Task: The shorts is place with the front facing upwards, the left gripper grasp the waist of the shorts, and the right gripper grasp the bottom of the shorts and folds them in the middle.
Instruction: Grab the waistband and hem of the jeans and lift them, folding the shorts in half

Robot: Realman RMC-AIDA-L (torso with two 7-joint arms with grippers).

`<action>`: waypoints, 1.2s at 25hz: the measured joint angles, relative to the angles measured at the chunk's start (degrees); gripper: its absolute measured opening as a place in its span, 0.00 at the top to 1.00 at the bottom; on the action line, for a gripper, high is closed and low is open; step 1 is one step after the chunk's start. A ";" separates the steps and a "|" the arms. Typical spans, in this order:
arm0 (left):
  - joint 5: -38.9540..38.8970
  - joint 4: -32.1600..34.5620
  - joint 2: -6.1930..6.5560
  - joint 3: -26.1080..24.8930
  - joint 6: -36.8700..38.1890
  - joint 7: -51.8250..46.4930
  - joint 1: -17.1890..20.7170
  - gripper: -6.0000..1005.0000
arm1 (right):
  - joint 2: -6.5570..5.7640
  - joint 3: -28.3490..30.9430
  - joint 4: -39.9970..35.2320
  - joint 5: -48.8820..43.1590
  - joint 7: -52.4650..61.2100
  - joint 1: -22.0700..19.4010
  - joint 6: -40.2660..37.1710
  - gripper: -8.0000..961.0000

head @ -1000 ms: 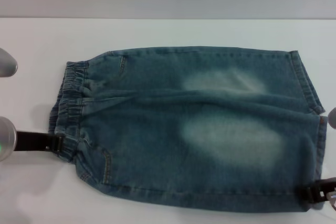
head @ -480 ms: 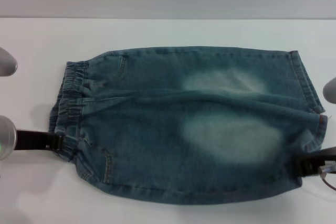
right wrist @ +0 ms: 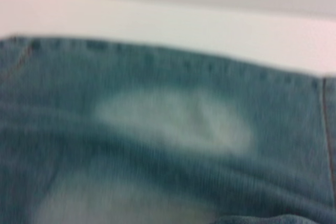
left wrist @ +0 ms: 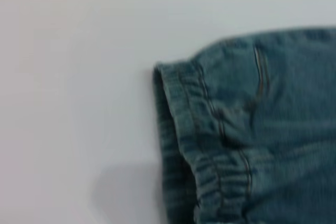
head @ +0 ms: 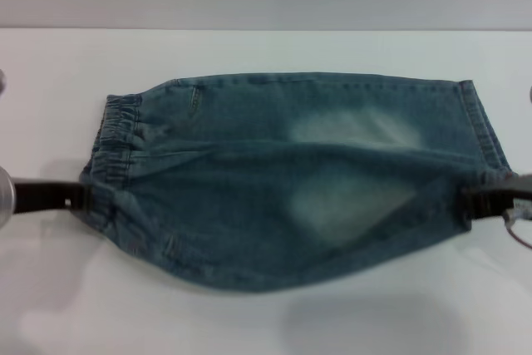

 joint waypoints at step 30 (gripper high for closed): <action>-5.32 13.28 0.02 0.47 35.99 0.31 -0.74 0.97 | 0.21 -0.24 -27.83 0.25 -2.42 -5.80 -65.12 0.90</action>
